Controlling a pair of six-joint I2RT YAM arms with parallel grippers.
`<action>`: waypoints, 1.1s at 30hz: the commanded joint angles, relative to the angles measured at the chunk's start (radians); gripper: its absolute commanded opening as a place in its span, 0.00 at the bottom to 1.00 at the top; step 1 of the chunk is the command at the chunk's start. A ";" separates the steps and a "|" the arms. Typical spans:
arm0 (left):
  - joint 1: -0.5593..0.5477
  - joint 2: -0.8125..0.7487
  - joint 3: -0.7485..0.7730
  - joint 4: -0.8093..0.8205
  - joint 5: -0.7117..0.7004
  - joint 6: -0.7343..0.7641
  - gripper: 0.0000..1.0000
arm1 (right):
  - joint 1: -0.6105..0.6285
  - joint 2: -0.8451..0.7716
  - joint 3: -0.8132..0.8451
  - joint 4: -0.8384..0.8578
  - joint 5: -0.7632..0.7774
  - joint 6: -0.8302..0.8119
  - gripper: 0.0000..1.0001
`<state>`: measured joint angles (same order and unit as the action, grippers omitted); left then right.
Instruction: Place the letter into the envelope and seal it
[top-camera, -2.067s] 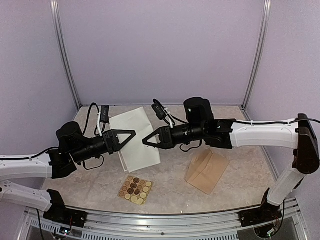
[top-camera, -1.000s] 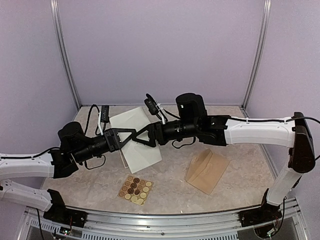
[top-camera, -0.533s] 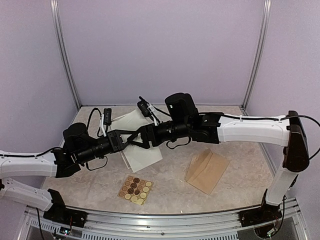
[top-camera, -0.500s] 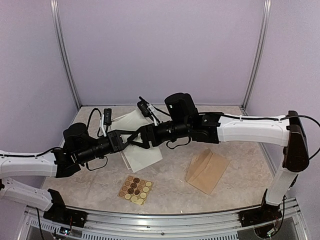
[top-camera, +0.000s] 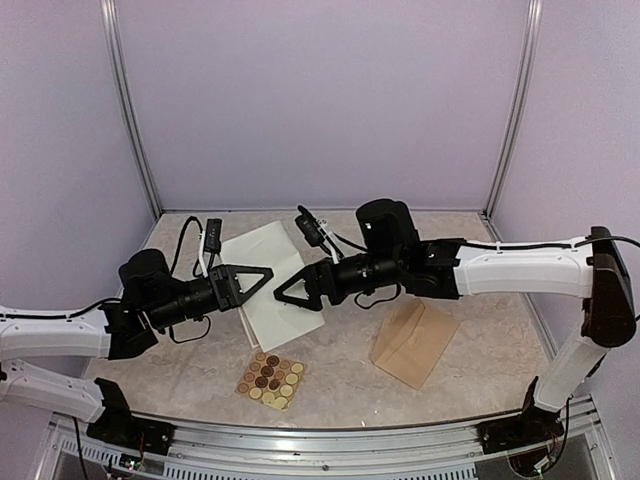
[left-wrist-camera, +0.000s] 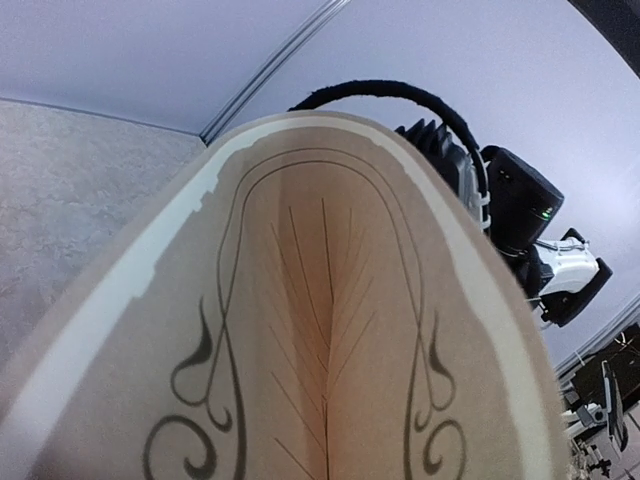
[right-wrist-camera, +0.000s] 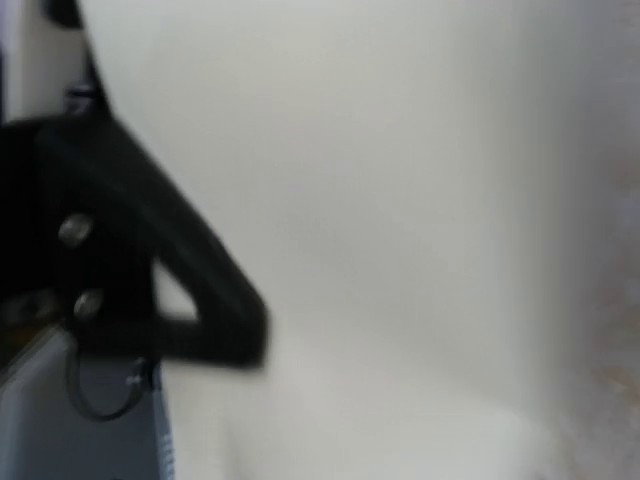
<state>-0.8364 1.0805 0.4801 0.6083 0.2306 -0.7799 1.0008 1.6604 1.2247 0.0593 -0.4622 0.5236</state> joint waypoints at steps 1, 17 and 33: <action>0.012 -0.038 -0.007 0.085 0.144 0.016 0.00 | -0.073 -0.112 -0.119 0.267 -0.295 0.028 0.81; -0.001 -0.044 0.029 0.219 0.328 -0.044 0.00 | -0.073 -0.108 -0.240 0.606 -0.566 0.196 0.57; -0.009 -0.024 0.033 0.252 0.323 -0.053 0.00 | -0.007 -0.013 -0.200 0.714 -0.593 0.281 0.33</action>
<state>-0.8379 1.0447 0.4831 0.8234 0.5438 -0.8310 0.9768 1.6115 0.9920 0.7166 -1.0473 0.7681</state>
